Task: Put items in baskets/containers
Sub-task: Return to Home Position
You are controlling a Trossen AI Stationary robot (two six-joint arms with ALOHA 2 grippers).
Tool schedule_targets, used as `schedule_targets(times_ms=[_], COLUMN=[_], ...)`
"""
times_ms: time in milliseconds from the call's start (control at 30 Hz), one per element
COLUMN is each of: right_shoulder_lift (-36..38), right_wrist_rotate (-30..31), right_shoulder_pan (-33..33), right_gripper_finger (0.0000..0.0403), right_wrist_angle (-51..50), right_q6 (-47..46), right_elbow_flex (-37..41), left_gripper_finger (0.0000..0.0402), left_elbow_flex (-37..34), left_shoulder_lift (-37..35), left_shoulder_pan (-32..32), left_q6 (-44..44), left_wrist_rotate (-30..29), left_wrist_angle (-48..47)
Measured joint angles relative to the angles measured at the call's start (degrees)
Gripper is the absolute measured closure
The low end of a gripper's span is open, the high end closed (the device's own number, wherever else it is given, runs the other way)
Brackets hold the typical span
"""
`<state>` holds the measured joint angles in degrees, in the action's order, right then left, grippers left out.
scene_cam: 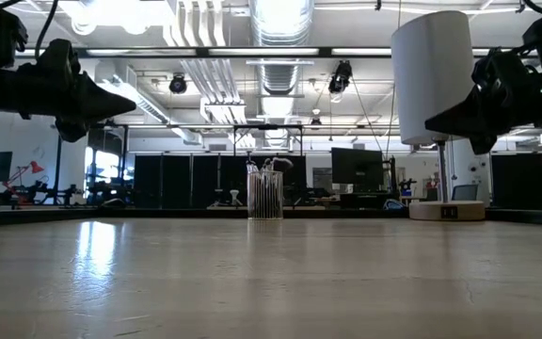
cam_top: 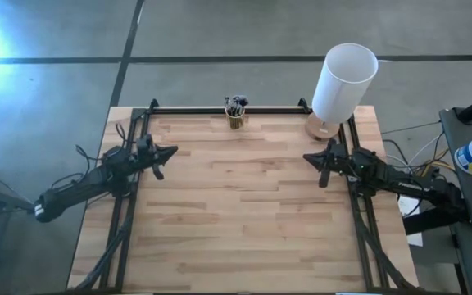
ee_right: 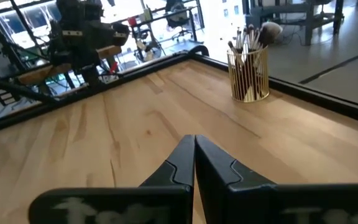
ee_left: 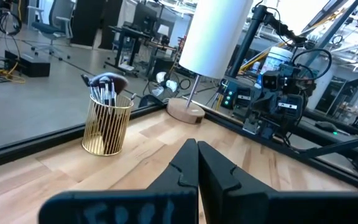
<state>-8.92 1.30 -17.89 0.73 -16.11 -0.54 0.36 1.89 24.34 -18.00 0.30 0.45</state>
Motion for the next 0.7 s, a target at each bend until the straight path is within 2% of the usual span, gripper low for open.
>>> schedule_targets(times_ms=[700], right_shoulder_lift=[-0.62], right_wrist_rotate=[-0.04], right_shoulder_pan=[0.00], right_gripper_finger=[0.0394], right_wrist_angle=[0.00], right_q6=[0.17], right_elbow_flex=[0.00], left_gripper_finger=[0.0401], left_elbow_flex=[-0.02], left_shoulder_lift=[0.02], left_shoulder_pan=[0.02], left_q6=[-0.02], left_wrist_rotate=[-0.11], left_wrist_angle=[0.07])
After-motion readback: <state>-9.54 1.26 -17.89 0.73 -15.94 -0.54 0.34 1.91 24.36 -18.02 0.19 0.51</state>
